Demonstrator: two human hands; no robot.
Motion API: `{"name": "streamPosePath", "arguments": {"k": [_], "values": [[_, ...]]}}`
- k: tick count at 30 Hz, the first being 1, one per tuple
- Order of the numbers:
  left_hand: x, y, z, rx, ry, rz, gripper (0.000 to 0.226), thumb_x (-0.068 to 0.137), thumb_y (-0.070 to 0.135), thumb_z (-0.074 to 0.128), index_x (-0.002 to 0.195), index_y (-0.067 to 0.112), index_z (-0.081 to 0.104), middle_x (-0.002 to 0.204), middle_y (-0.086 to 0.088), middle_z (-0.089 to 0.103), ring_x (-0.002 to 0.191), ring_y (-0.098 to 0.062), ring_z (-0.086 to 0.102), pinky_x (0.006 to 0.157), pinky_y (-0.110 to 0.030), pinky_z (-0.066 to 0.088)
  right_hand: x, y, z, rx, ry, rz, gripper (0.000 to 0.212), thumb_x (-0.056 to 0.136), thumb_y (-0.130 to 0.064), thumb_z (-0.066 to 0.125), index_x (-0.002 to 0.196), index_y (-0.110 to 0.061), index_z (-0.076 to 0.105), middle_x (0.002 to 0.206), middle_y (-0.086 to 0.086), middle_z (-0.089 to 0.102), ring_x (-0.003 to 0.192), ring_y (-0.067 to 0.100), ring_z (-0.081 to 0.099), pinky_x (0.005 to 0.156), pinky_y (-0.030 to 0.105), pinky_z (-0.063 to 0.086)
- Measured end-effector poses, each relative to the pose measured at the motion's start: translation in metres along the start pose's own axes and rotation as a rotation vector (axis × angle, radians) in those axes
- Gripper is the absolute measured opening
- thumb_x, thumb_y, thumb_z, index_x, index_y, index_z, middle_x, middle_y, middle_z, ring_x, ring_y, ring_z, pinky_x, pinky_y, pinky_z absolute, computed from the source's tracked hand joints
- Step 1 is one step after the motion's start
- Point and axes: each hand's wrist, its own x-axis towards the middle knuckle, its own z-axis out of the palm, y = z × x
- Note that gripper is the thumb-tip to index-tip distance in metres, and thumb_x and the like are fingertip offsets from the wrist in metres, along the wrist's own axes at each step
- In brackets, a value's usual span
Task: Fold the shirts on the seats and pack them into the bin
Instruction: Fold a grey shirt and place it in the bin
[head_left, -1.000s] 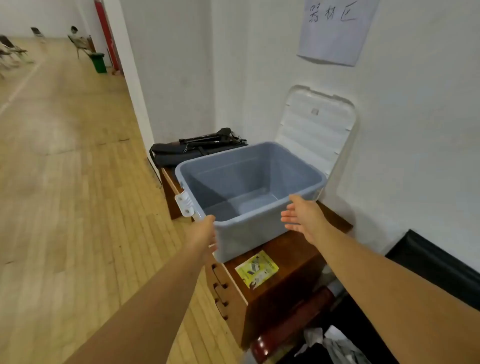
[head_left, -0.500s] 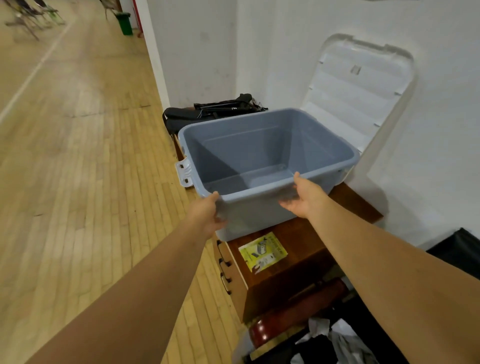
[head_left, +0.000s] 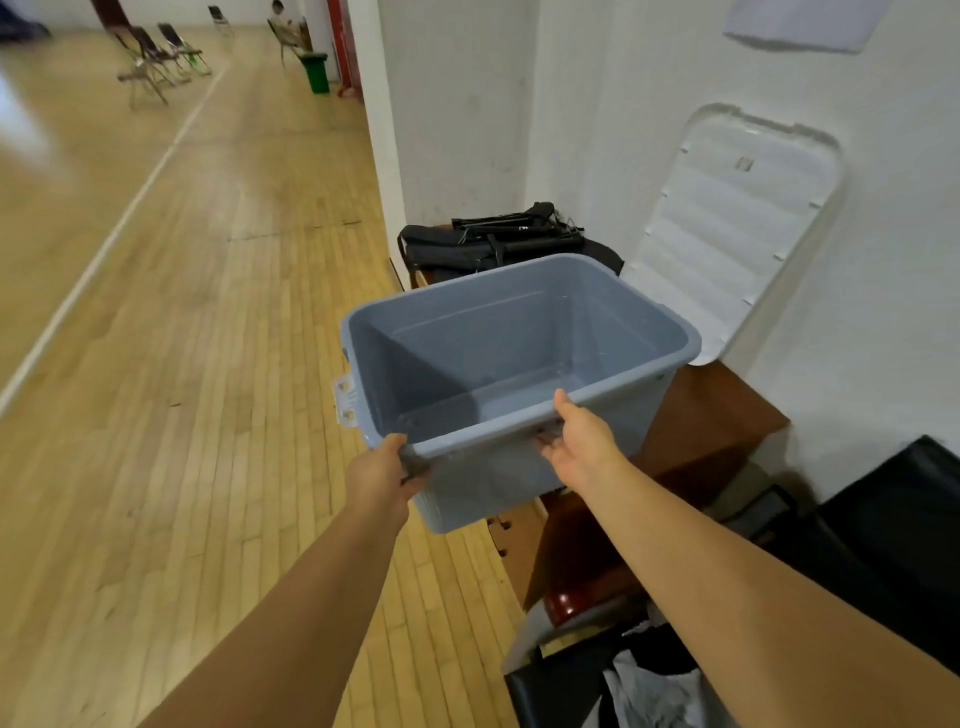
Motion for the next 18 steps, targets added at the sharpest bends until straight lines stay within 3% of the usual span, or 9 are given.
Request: {"name": "streamPosePath", "arguments": {"k": [5,8,10,14,18], "values": [[-0.027,0.006,-0.106,-0.016,0.011,0.040,0.011,0.096,0.005,0.059,0.104,-0.001,0.055,0.119,-0.019,0.054,0.102,-0.032,0.058,0.096,-0.050,0.055,-0.075,0.070,0.021,-0.026,-0.049,0.020,0.028,0.099,-0.019,0.064,0.124,-0.009,0.056,0.117,0.011,0.062,0.109,0.029,0.061,0.107,0.050,0.047],[-0.043,0.005,-0.176,-0.030,0.023,0.049,0.002,0.096,0.002,0.057,0.096,0.001,0.055,0.107,-0.014,0.055,0.098,-0.029,0.057,0.095,-0.047,0.055,-0.117,0.118,0.028,-0.039,-0.059,0.034,0.013,0.099,-0.017,0.063,0.110,-0.014,0.058,0.125,0.015,0.063,0.106,0.030,0.063,0.109,0.052,0.045],[-0.049,0.002,-0.222,-0.042,0.045,0.042,0.002,0.094,0.001,0.056,0.093,0.002,0.054,0.104,-0.013,0.053,0.092,-0.028,0.056,0.094,-0.047,0.055,-0.138,0.147,0.027,-0.039,-0.044,0.037,0.019,0.100,-0.019,0.061,0.118,-0.015,0.057,0.131,0.017,0.060,0.108,0.032,0.062,0.106,0.052,0.046],[-0.057,-0.018,-0.311,-0.046,0.112,-0.006,0.006,0.089,-0.001,0.056,0.095,0.001,0.056,0.107,-0.014,0.052,0.101,-0.031,0.056,0.088,-0.046,0.058,-0.170,0.194,0.012,-0.031,0.010,0.099,0.050,0.099,-0.026,0.064,0.141,-0.007,0.045,0.137,0.018,0.055,0.119,0.038,0.057,0.092,0.049,0.048],[-0.068,-0.050,-0.371,-0.045,0.164,-0.061,0.007,0.086,-0.004,0.053,0.089,0.002,0.056,0.113,-0.016,0.052,0.104,-0.034,0.055,0.092,-0.048,0.057,-0.188,0.247,-0.002,-0.118,0.052,0.156,0.048,0.099,-0.029,0.064,0.137,-0.004,0.050,0.120,0.018,0.063,0.099,0.030,0.064,0.082,0.046,0.052]]}}
